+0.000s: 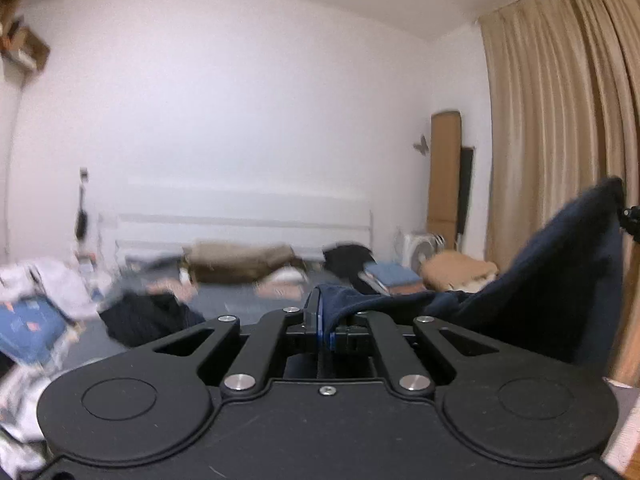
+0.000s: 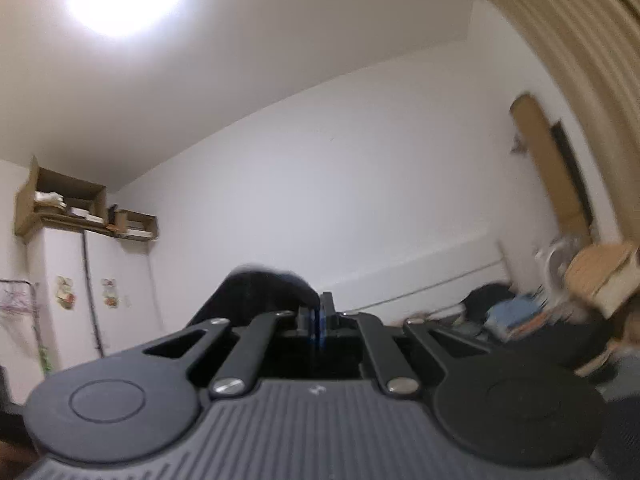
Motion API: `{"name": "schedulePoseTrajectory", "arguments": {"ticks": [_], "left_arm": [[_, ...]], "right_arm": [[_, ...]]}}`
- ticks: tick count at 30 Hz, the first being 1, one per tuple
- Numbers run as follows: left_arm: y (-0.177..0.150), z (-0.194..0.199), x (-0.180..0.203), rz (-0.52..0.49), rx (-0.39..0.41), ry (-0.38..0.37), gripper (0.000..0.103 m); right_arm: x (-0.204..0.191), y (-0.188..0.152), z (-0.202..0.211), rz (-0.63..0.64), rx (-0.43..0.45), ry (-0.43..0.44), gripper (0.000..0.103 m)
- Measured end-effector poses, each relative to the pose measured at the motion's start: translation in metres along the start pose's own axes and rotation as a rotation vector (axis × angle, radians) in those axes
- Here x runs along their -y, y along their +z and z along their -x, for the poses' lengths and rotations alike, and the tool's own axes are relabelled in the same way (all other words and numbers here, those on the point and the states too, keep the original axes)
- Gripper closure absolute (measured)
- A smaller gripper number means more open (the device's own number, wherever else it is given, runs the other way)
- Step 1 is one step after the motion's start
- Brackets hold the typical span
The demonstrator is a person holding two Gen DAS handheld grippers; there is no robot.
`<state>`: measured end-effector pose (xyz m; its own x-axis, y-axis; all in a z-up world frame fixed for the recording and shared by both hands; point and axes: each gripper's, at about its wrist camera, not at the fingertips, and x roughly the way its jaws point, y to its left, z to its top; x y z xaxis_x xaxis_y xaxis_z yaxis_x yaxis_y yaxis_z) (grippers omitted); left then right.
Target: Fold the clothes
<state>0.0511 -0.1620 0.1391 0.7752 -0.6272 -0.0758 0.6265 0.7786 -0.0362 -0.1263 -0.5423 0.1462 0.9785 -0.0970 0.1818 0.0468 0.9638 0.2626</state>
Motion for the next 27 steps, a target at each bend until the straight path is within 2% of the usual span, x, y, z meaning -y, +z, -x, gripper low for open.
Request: {"name": "schedulePoseTrajectory", "arguments": {"ticks": [2, 4, 8, 10, 15, 17, 18, 20, 22, 23, 25, 27], "left_arm": [[0.007, -0.001, -0.002, 0.001, 0.002, 0.015, 0.1], [0.007, -0.005, -0.001, -0.016, -0.013, 0.031, 0.1], [-0.018, -0.032, -0.003, -0.019, -0.107, 0.053, 0.1], [-0.043, -0.052, -0.004, -0.011, -0.188, 0.056, 0.1], [-0.113, -0.096, -0.003, -0.005, -0.415, 0.029, 0.099], [-0.139, -0.11, -0.002, -0.014, -0.506, 0.022, 0.096], [-0.149, -0.114, -0.003, -0.011, -0.543, 0.021, 0.091], [-0.163, -0.103, -0.009, 0.003, -0.545, 0.005, 0.081], [-0.171, -0.084, -0.021, 0.057, -0.535, -0.018, 0.037], [-0.173, -0.079, -0.025, 0.077, -0.527, -0.016, 0.033], [-0.178, -0.076, -0.029, 0.106, -0.507, -0.001, 0.033], [-0.182, -0.073, -0.033, 0.135, -0.487, 0.014, 0.029]], "right_arm": [[0.007, 0.011, -0.004, 0.038, -0.007, -0.032, 0.101], [0.014, 0.005, -0.011, 0.057, -0.052, -0.061, 0.101], [0.03, -0.039, -0.036, 0.095, -0.19, -0.123, 0.101], [0.041, -0.069, -0.05, 0.095, -0.269, -0.159, 0.101], [0.084, -0.155, -0.073, 0.087, -0.531, -0.289, 0.099], [0.099, -0.185, -0.078, 0.07, -0.643, -0.32, 0.098], [0.1, -0.194, -0.074, 0.065, -0.674, -0.314, 0.097], [0.102, -0.212, -0.067, 0.054, -0.735, -0.303, 0.094], [0.096, -0.214, -0.056, 0.047, -0.735, -0.274, 0.088], [0.091, -0.215, -0.052, 0.048, -0.731, -0.258, 0.086], [0.081, -0.215, -0.044, 0.05, -0.723, -0.228, 0.071], [0.073, -0.214, -0.042, 0.074, -0.72, -0.22, 0.062]]}}
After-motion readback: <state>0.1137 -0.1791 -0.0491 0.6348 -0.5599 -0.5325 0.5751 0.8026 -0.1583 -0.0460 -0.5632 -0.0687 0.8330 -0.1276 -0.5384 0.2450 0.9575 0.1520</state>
